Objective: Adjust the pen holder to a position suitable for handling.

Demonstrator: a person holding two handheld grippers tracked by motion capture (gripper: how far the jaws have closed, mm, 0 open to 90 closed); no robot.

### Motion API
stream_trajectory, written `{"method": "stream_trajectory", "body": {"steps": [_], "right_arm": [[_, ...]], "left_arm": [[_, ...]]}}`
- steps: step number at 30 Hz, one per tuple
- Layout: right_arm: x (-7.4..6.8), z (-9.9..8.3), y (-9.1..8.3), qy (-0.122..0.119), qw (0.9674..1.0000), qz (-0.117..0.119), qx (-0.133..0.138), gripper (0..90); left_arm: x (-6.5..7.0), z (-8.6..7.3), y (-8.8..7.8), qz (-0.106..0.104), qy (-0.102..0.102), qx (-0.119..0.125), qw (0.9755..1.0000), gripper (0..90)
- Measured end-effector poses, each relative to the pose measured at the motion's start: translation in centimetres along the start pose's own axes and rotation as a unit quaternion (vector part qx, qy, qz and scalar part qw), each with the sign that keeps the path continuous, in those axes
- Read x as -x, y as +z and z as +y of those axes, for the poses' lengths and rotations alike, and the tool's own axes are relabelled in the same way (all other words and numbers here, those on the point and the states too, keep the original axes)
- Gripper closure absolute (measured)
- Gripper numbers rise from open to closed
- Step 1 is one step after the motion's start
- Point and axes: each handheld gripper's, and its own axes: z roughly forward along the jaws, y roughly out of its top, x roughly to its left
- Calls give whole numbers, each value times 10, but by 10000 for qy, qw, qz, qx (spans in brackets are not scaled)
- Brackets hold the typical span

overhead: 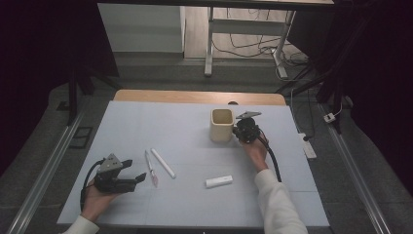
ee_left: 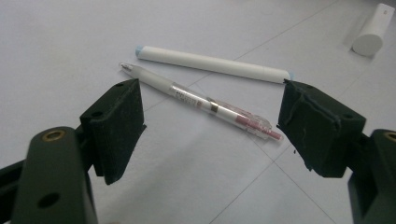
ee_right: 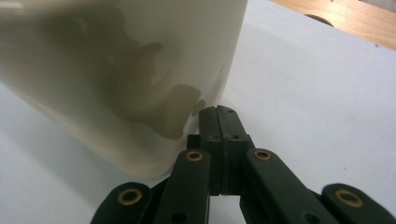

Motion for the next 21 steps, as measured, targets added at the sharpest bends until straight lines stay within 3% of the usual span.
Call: {"method": "stream_trajectory", "body": {"steps": [7, 14, 21], "right_arm": [[1, 2, 2, 91, 10000, 28, 15, 893], [-1, 3, 3, 52, 10000, -51, -14, 894], [-6, 6, 6, -3, 10000, 42, -7, 894]], "left_arm": [[-2, 1, 1, 13, -14, 0, 10000, 226], [-1, 1, 3, -28, 15, -34, 10000, 228], [-2, 1, 3, -16, -3, -38, 10000, 230]]}}
